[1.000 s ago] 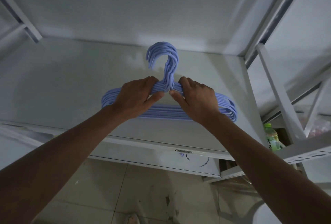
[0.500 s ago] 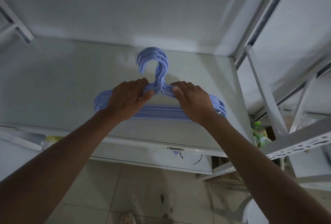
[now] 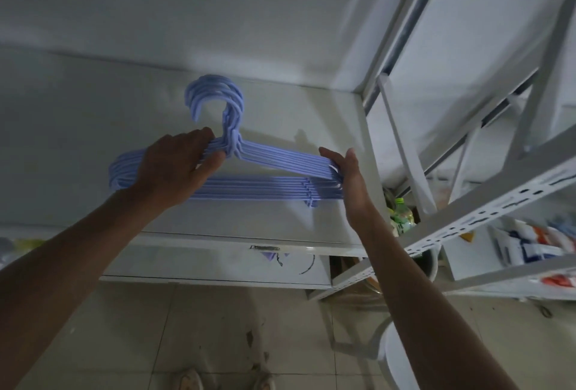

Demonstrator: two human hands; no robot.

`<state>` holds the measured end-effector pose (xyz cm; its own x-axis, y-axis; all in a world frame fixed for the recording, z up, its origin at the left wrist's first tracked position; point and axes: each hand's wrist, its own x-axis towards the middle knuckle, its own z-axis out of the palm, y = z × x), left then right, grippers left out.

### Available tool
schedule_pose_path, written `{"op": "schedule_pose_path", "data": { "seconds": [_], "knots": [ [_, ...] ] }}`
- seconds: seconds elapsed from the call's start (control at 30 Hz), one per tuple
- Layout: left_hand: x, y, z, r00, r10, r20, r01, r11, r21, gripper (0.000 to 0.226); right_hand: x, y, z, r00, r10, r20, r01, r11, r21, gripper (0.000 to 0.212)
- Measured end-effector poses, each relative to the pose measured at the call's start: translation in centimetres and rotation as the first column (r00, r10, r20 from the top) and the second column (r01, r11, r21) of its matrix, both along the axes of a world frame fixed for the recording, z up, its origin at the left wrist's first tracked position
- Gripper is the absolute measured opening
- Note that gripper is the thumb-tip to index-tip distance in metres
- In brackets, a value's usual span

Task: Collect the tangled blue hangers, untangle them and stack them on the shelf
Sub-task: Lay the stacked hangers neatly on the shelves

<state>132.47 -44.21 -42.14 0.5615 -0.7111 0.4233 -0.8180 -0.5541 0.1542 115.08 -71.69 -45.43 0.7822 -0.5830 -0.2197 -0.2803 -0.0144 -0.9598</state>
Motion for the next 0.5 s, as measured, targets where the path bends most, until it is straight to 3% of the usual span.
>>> {"op": "schedule_pose_path", "data": {
  "seconds": [0.1,0.2,0.27,0.37,0.43,0.5],
  "knots": [
    [0.3,-0.1,0.2,1.0,0.015,-0.018,-0.015,1.0,0.015,0.048,-0.1,-1.8,0.3,0.997,0.072,0.004,-0.072,0.994,0.084,0.072],
    [0.3,0.0,-0.1,1.0,0.003,-0.019,-0.002,1.0,0.021,0.049,-0.8,-3.6,0.2,0.994,-0.047,0.094,0.032,0.987,0.155,0.072],
    [0.4,0.2,-0.2,1.0,0.006,-0.013,-0.005,1.0,0.022,0.051,-0.6,-3.1,-0.5,0.991,-0.09,0.097,0.076,0.988,0.134,0.068],
    [0.9,0.2,-0.2,1.0,0.007,-0.013,-0.006,1.0,0.021,0.053,-0.2,-2.1,-1.1,0.998,-0.023,0.058,0.019,0.997,0.068,0.067],
    [1.0,0.0,-0.2,1.0,0.005,-0.013,-0.005,1.0,0.023,0.053,-0.2,-2.2,-1.2,0.983,-0.117,0.139,0.109,0.992,0.065,0.064],
    [0.9,0.0,-0.4,1.0,0.008,0.005,-0.008,1.0,0.012,0.051,0.1,-1.7,-1.3,0.988,-0.11,0.107,0.112,0.994,-0.011,0.061]
  ]
}}
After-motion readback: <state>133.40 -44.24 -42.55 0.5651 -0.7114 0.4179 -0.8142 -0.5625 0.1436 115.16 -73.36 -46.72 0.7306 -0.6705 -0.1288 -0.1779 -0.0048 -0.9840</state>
